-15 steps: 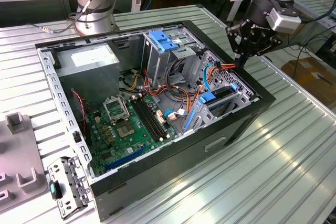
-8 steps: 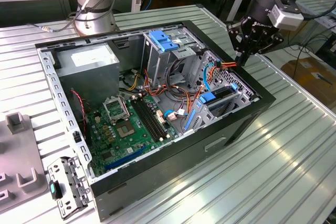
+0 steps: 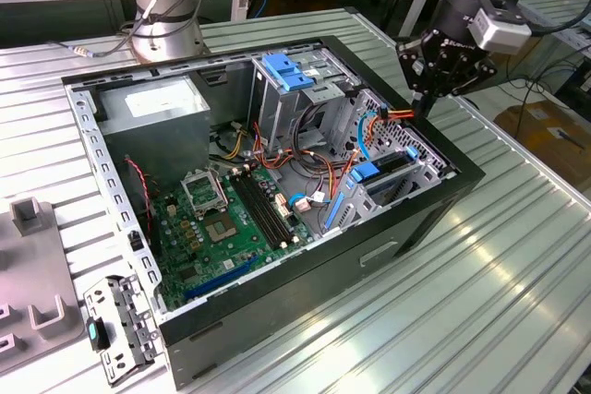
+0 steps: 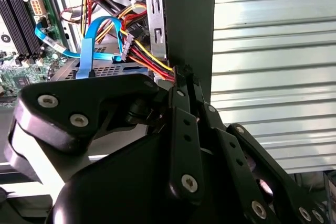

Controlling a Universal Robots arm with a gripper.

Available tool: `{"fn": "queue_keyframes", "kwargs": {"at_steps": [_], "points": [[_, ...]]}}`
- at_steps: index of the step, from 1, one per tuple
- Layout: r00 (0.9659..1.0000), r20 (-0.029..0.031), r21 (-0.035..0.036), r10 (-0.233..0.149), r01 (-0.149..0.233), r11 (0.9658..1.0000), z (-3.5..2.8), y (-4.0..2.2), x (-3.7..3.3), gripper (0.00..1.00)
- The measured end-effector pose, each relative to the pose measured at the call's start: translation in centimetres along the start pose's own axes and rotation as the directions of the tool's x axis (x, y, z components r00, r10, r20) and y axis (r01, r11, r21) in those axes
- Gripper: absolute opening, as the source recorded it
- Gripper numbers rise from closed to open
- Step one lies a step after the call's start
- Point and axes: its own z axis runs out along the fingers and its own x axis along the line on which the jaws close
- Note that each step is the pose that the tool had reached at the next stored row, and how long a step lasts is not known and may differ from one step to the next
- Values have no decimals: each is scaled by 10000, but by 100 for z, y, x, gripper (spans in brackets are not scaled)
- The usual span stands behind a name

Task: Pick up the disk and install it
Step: 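Insert the first disk wire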

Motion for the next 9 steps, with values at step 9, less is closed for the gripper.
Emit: {"fn": "queue_keyframes", "kwargs": {"at_steps": [9], "points": [[9854, -25, -95, 1703, -1703, 9854, 0, 0, -1, 17]]}}
